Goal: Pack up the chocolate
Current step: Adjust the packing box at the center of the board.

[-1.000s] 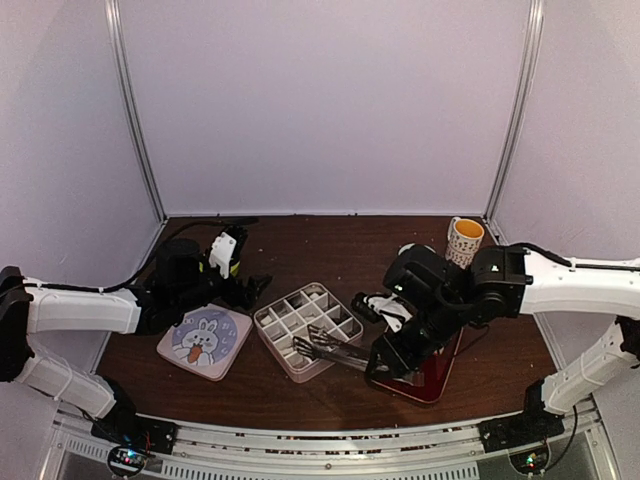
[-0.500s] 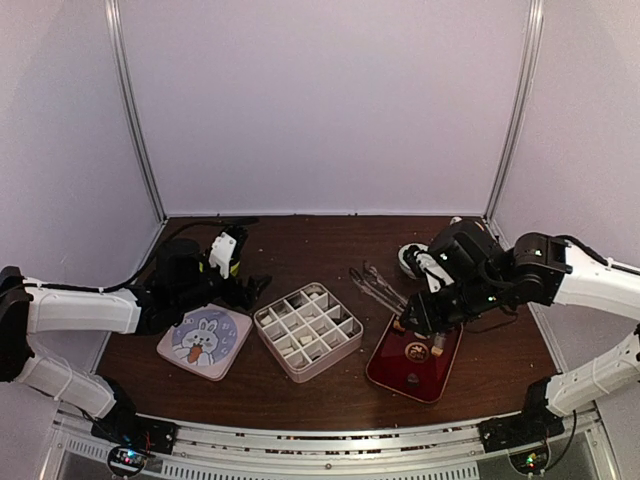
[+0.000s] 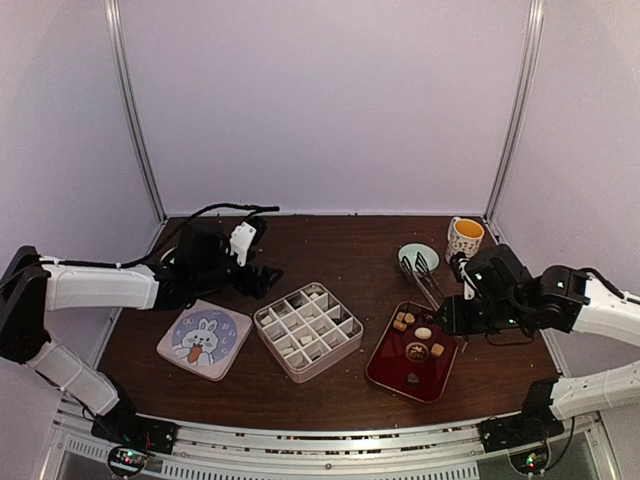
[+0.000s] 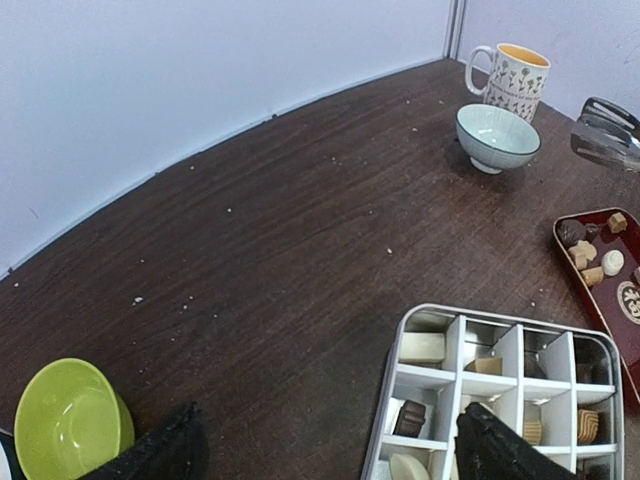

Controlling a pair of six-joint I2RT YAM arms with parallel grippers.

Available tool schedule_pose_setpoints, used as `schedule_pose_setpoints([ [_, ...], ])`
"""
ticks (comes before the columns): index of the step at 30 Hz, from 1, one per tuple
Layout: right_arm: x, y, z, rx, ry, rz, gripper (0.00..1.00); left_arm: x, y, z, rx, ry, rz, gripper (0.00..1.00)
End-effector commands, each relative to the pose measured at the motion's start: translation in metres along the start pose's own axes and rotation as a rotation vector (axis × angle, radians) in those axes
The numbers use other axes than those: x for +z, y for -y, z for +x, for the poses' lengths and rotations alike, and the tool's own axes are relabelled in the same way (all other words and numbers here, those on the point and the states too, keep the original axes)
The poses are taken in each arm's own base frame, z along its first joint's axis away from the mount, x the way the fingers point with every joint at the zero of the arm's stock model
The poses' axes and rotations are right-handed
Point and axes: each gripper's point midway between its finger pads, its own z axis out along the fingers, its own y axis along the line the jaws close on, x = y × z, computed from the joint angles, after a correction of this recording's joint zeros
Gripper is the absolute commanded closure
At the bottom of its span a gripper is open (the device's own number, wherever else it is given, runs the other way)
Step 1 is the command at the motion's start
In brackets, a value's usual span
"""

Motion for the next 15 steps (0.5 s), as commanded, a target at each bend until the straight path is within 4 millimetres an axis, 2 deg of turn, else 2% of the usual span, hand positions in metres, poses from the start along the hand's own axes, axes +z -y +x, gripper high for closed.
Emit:
schedule_pose_setpoints([
  [1, 0.006, 0.007, -0.014, 0.046, 0.091, 0.011, 0.72, 0.013, 0.007, 0.006, -0.055, -0.121, 0.053, 0.15],
  [7, 0.009, 0.012, -0.018, 0.045, 0.123, -0.007, 0.72, 0.024, 0.02, 0.038, -0.071, -0.294, 0.126, 0.31],
  [10, 0.004, 0.007, -0.022, 0.037, 0.134, -0.035, 0.72, 0.026, 0.015, 0.05, -0.058, -0.361, 0.1, 0.33],
  [15, 0.0, 0.006, -0.021, 0.027, 0.142, -0.06, 0.71, 0.031, 0.008, 0.057, -0.03, -0.44, 0.065, 0.36],
])
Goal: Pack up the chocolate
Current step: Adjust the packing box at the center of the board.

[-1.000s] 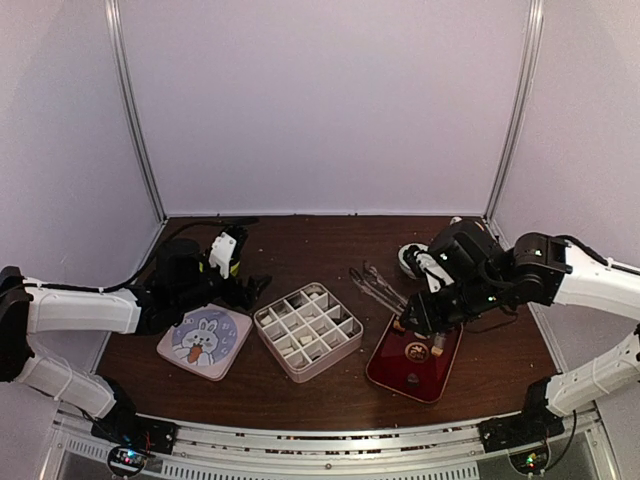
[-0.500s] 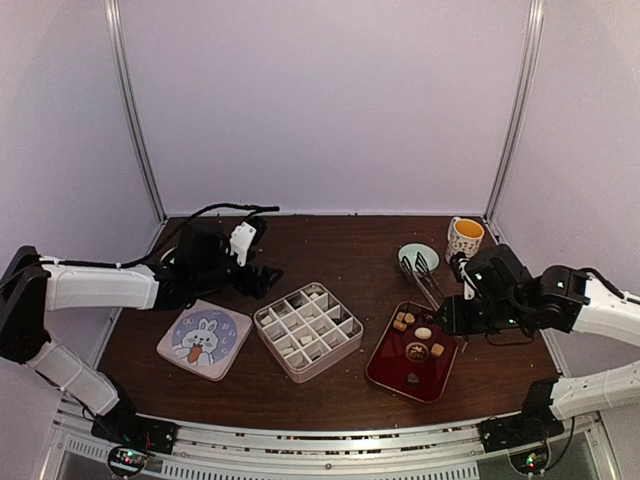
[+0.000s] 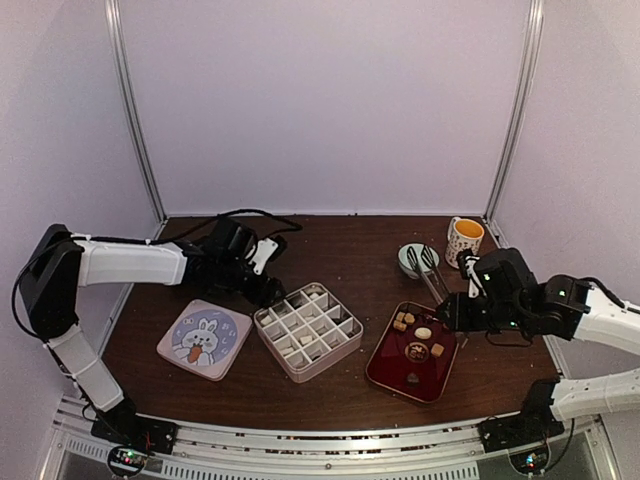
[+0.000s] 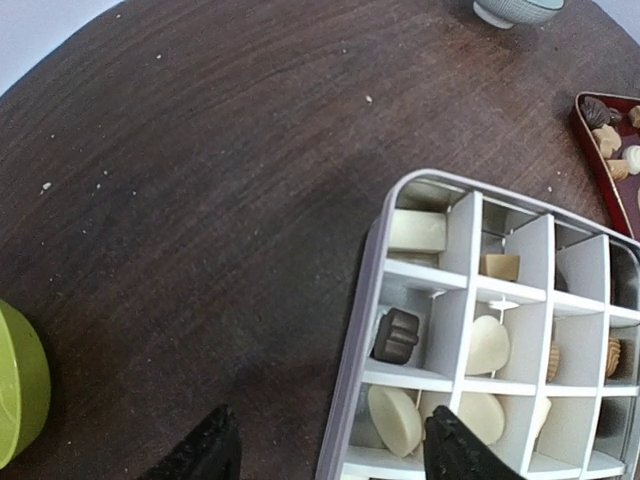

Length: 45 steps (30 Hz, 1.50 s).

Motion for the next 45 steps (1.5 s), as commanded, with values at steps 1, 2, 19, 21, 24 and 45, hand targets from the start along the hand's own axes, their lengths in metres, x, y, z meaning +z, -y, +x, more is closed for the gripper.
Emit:
schedule_pose_setpoints([
  [1, -0.007, -0.006, -0.01, -0.005, 0.05, -0.046, 0.71, 0.0, -0.007, -0.001, 0.015, -0.063, -0.03, 0.36],
  [2, -0.007, -0.006, -0.01, -0.007, 0.054, -0.049, 0.71, 0.0, -0.008, 0.0, 0.014, -0.073, -0.033, 0.37],
  [19, -0.012, 0.001, -0.007, -0.005, 0.084, -0.061, 0.71, 0.019, -0.015, 0.02, 0.011, -0.208, -0.061, 0.5],
  [21, -0.01, 0.001, -0.006, -0.012, 0.075, -0.058, 0.71, 0.021, -0.017, 0.022, 0.01, -0.227, -0.074, 0.55],
  [24, -0.01, 0.0, -0.007, -0.018, 0.072, -0.056, 0.71, 0.026, -0.019, 0.023, 0.008, -0.25, -0.083, 0.63],
  [45, 0.0, 0.031, -0.013, 0.037, 0.11, 0.039, 0.72, 0.022, -0.039, 0.034, -0.117, -0.287, -0.242, 1.0],
])
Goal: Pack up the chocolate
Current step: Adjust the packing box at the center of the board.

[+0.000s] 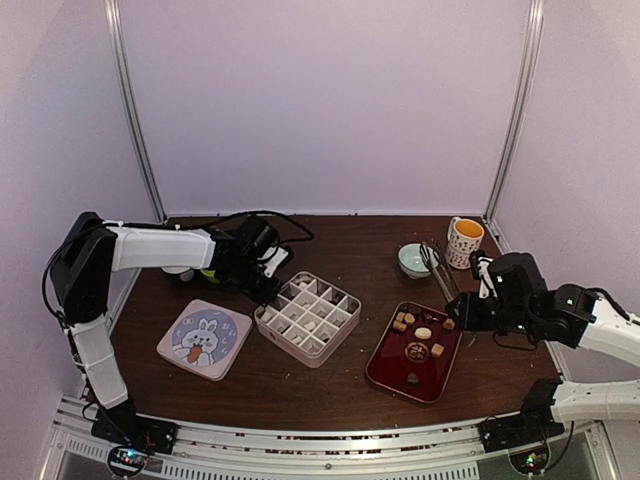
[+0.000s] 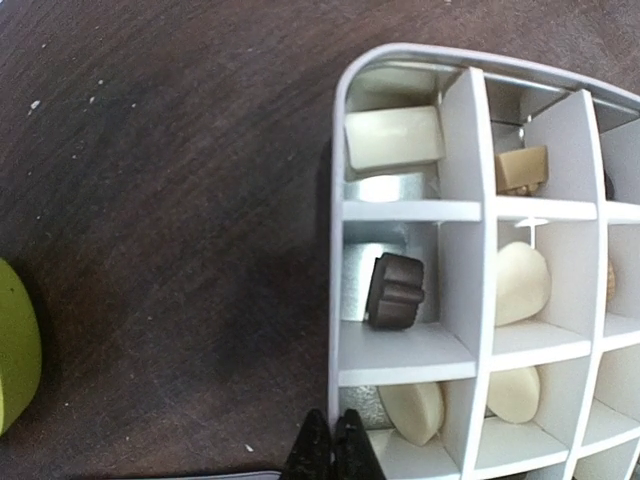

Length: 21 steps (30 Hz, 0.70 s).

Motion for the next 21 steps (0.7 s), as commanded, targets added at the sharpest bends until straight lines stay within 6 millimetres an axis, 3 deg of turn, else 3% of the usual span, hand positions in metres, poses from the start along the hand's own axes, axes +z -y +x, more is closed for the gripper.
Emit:
schedule_pose_setpoints([
  [1, 0.003, 0.014, -0.009, 0.016, 0.053, 0.044, 0.72, -0.001, -0.023, 0.006, -0.119, -0.006, -0.098, 1.0],
  [6, 0.005, 0.031, -0.003, 0.067, 0.062, 0.087, 0.72, -0.006, -0.014, 0.004, -0.185, 0.013, -0.044, 1.0],
  [14, 0.009, 0.057, 0.017, 0.16, 0.04, 0.151, 0.72, -0.012, -0.016, 0.01, -0.319, 0.052, -0.045, 1.0],
  [17, 0.015, 0.066, 0.025, 0.196, 0.029, 0.166, 0.72, -0.014, -0.017, 0.011, -0.343, 0.065, -0.051, 0.93],
  [21, 0.022, 0.071, 0.034, 0.224, -0.006, 0.154, 0.72, -0.027, -0.014, 0.005, -0.349, 0.144, -0.017, 0.75],
])
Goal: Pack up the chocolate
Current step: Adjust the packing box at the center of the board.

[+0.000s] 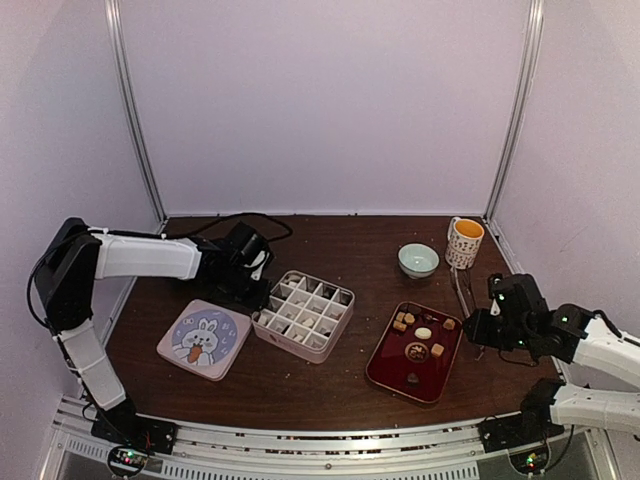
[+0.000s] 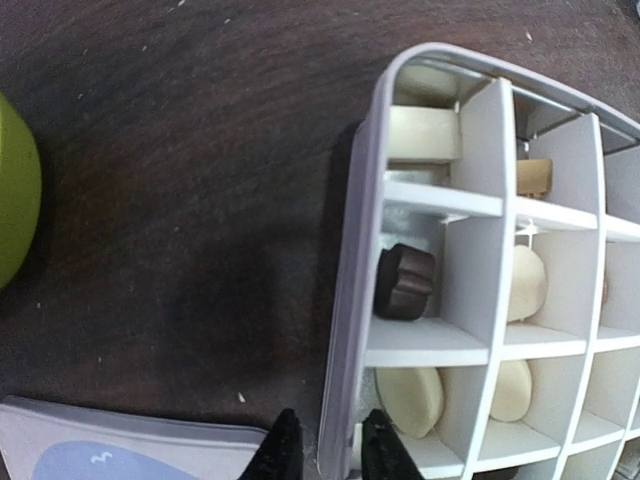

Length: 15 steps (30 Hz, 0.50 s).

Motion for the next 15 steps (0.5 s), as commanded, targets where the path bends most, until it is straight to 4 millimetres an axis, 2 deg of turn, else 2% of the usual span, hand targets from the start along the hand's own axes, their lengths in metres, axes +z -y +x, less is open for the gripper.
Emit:
schedule_pose_setpoints([
  [1, 0.007, 0.005, 0.001, 0.056, -0.002, -0.007, 0.72, -0.021, 0.001, -0.017, -0.059, 0.117, 0.04, 0.71],
  [7, 0.013, 0.024, 0.001, 0.071, -0.007, 0.049, 0.7, -0.036, 0.0, -0.022, -0.047, 0.148, 0.042, 0.61],
  [12, 0.021, 0.044, 0.006, 0.092, -0.028, 0.139, 0.7, -0.054, -0.007, -0.021, -0.045, 0.199, 0.024, 0.59],
  [15, 0.027, 0.048, 0.01, 0.102, -0.04, 0.145, 0.69, -0.065, -0.013, -0.018, -0.049, 0.231, 0.011, 0.58],
])
